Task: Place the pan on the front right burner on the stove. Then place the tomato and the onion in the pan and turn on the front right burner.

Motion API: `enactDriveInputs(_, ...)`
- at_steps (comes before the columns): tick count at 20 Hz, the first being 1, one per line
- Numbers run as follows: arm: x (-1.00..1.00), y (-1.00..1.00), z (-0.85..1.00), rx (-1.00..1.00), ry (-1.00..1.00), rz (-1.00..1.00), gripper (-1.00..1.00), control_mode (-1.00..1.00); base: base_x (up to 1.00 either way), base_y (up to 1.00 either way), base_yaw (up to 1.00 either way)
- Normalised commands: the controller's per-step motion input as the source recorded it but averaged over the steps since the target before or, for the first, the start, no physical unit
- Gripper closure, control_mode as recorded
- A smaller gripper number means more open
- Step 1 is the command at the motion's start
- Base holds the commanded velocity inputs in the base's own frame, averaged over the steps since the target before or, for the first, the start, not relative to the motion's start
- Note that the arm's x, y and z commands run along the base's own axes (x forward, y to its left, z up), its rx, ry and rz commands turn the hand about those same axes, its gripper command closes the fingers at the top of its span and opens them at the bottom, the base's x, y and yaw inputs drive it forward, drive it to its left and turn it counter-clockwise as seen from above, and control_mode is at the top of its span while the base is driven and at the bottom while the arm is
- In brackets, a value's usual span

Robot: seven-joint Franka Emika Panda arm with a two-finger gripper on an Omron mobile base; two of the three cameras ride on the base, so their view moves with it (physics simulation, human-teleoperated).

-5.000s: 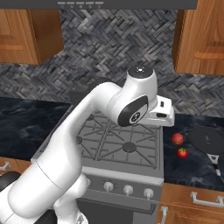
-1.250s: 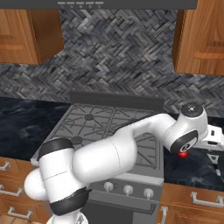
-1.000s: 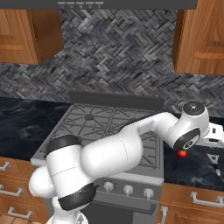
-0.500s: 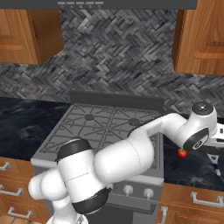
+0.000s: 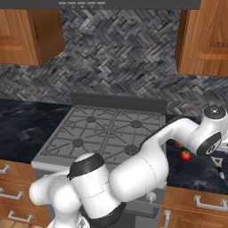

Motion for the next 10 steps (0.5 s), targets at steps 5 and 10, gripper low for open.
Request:
enactDriveInputs(5,0.07,0.00,-0.07,0.00,0.00,0.00,-1.00,-1.00,0.00,0.00,0.00)
enactDriveInputs(10,0.18,0.00,-0.15,0.00,0.00,0.00,-1.00,-1.00,0.00,0.00,0.00)
